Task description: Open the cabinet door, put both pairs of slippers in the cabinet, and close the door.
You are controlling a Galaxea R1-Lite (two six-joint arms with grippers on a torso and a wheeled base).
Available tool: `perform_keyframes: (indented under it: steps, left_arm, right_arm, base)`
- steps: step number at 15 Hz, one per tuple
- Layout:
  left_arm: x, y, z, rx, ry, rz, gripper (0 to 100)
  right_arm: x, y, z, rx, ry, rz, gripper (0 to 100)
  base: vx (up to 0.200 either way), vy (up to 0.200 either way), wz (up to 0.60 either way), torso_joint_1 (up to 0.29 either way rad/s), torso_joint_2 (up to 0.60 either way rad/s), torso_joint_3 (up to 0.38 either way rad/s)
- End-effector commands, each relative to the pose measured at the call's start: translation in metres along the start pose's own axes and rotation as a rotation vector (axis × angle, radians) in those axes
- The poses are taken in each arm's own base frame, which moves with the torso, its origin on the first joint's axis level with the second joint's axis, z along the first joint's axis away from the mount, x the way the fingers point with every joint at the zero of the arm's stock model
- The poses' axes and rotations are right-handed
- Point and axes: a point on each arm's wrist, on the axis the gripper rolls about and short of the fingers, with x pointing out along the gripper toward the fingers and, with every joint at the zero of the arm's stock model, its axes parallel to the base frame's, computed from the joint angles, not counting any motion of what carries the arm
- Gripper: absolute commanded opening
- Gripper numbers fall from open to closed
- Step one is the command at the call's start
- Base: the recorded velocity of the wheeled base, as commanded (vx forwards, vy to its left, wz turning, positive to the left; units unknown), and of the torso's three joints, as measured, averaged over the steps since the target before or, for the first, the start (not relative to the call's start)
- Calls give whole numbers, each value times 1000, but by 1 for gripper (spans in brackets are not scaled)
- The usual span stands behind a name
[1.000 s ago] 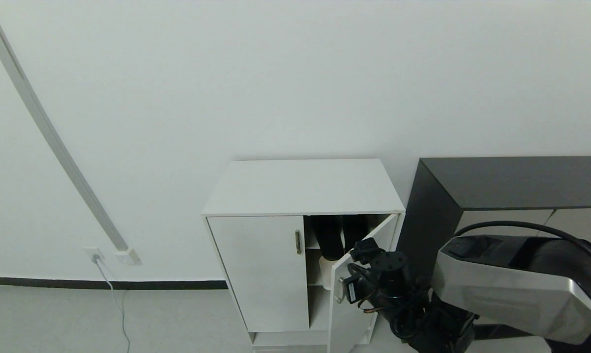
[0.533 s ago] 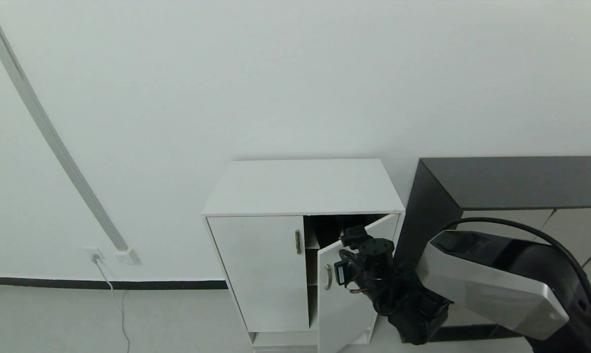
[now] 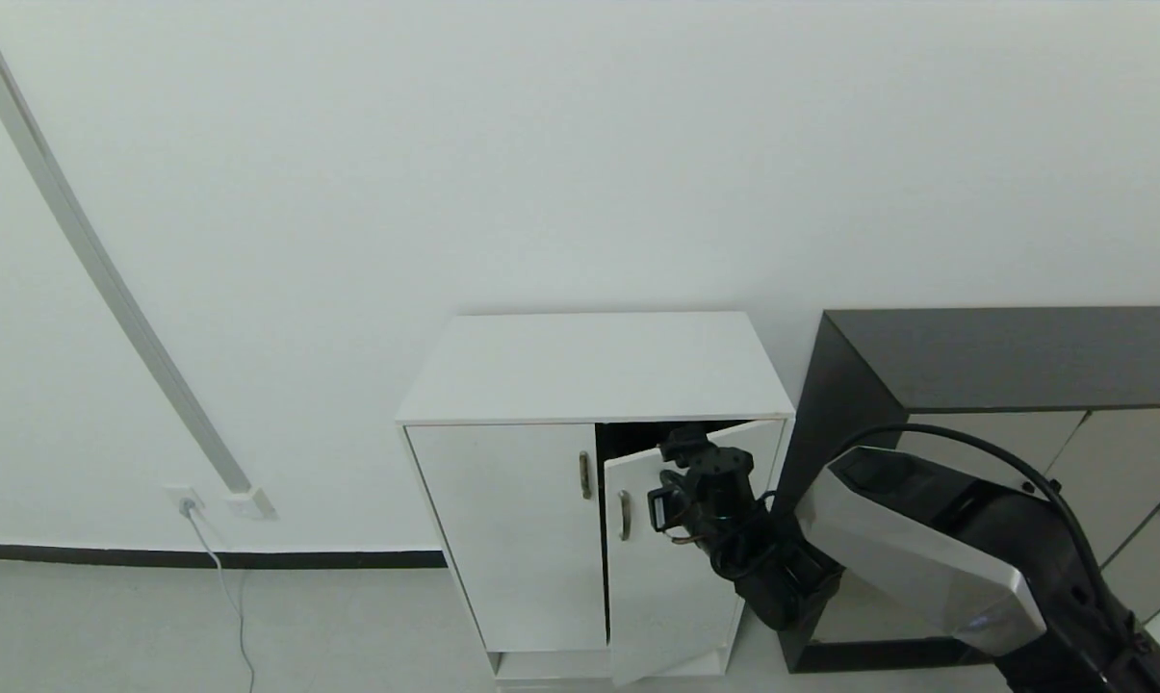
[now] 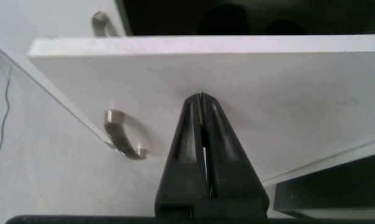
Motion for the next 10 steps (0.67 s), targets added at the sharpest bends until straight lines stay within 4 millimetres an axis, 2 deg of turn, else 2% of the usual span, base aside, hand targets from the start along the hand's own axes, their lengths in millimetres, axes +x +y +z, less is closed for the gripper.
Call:
perform_keyframes:
  steps: [1, 10]
  left_arm:
    - [0, 0, 0, -1, 1, 6, 0]
    - [0, 0, 0, -1, 0, 6, 0]
  right_arm:
    - [13, -2, -1, 5, -11, -9, 0]
    - [36, -13, 5, 13, -24, -40, 0]
  base:
    - [0, 0, 0, 0, 0, 0]
    - [0, 0, 0, 0, 0, 0]
